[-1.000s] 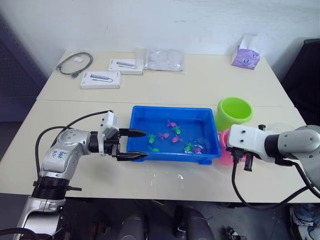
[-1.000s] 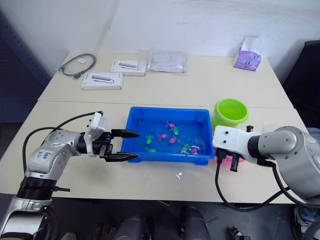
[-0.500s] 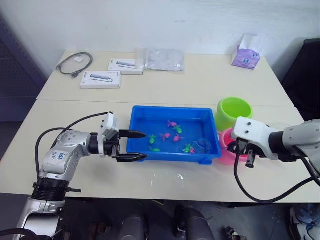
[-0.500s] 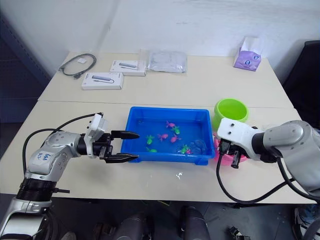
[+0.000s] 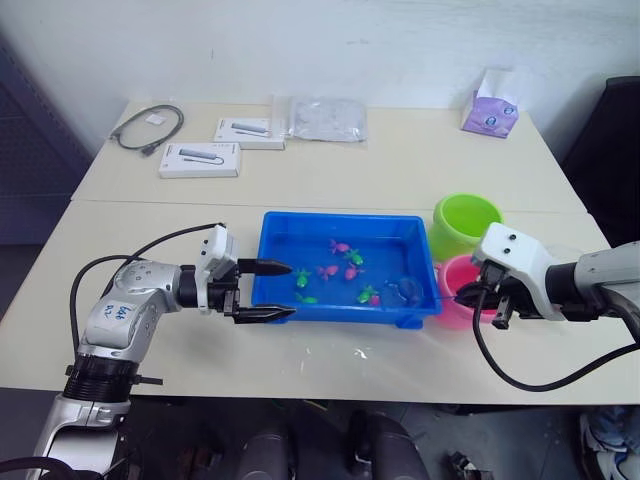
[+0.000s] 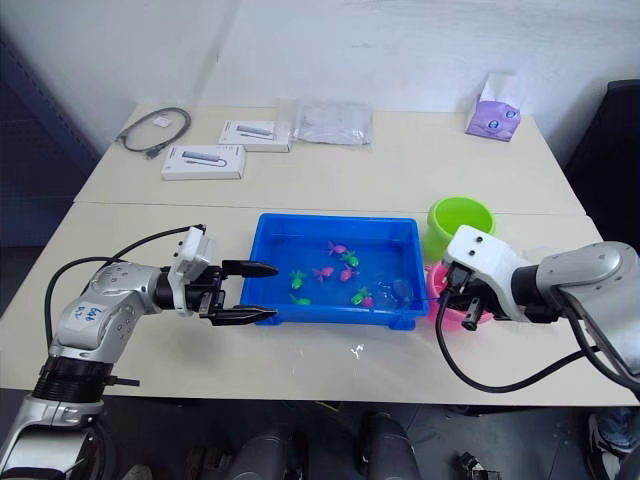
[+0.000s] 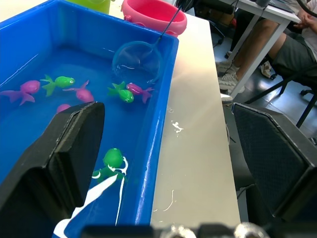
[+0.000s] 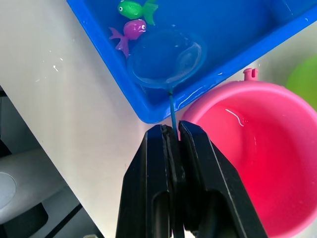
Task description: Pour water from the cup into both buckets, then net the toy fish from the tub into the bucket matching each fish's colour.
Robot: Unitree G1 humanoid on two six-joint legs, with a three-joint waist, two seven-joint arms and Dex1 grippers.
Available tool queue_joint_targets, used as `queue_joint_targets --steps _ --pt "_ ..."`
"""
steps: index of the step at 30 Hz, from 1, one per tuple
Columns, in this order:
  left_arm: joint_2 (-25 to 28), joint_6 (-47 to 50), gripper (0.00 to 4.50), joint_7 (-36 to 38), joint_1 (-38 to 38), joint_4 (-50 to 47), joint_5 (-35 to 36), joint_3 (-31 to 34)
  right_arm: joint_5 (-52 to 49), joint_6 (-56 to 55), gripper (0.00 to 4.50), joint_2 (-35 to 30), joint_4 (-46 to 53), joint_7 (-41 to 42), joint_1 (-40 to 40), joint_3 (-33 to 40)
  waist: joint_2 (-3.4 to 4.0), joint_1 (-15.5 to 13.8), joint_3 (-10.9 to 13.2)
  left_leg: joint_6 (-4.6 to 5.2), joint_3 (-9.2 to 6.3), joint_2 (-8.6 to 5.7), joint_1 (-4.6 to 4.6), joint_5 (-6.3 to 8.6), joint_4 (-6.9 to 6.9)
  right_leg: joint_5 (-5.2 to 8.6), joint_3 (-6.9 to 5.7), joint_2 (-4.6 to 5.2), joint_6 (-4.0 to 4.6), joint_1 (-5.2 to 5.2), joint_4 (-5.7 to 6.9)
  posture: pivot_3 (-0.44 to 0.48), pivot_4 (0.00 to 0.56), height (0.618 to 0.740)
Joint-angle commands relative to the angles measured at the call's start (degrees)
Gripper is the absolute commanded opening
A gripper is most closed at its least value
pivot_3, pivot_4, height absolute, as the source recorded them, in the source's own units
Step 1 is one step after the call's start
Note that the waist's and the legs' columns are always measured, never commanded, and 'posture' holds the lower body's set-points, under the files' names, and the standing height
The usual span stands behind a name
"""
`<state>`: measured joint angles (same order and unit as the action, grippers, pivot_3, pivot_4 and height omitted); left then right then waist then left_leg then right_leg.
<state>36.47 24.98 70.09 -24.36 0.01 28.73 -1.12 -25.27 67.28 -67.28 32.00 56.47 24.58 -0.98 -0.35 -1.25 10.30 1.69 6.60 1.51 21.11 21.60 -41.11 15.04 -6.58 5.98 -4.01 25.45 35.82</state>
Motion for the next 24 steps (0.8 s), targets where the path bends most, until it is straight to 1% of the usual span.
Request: queue_joint_targets --steps 1,7,12,18,24 --pt "0.7 -0.3 4.42 -0.1 -0.2 -1.9 0.4 0.9 0.1 -2.9 0.0 0.0 0.4 -0.6 0.2 -0.7 0.0 0.1 0.0 0.0 0.01 0.0 0.0 0.0 0.0 0.0 0.01 -0.05 0.0 0.0 0.0 0.0 0.15 0.74" --pt "1.0 0.0 4.42 -0.2 -0.1 -2.2 0.5 1.0 0.5 -4.0 0.0 0.5 0.3 -1.7 0.6 -4.1 0.0 0.1 0.0 -0.01 0.03 0.03 -0.01 0.0 0.0 0.0 0.02 -0.08 0.0 0.0 0.0 0.0 0.15 0.74" --pt "1.0 0.1 4.42 -0.4 0.0 -2.4 0.7 1.0 0.0 -2.5 0.0 3.5 -1.6 -3.2 3.1 -6.5 0.0 0.1 0.0 -0.01 0.04 0.03 -0.01 0.0 0.0 0.0 0.02 -0.08 0.0 0.01 0.01 0.0 0.15 0.74" --pt "1.0 0.2 4.42 -0.8 0.2 -2.7 0.7 1.1 -2.2 0.9 0.0 6.1 -3.2 -3.6 5.5 -6.0 0.0 0.1 0.0 -0.01 0.05 0.03 0.0 0.0 0.0 0.0 0.02 -0.14 0.0 0.01 0.02 0.0 0.15 0.74" --pt "1.1 0.2 4.42 -1.1 0.8 -3.0 0.7 1.5 -5.6 5.4 0.0 6.7 -4.3 -3.7 8.2 -3.2 0.0 0.1 0.0 -0.01 0.04 0.05 0.0 0.01 0.01 0.0 0.02 -0.07 0.01 0.02 0.03 0.0 0.15 0.74"
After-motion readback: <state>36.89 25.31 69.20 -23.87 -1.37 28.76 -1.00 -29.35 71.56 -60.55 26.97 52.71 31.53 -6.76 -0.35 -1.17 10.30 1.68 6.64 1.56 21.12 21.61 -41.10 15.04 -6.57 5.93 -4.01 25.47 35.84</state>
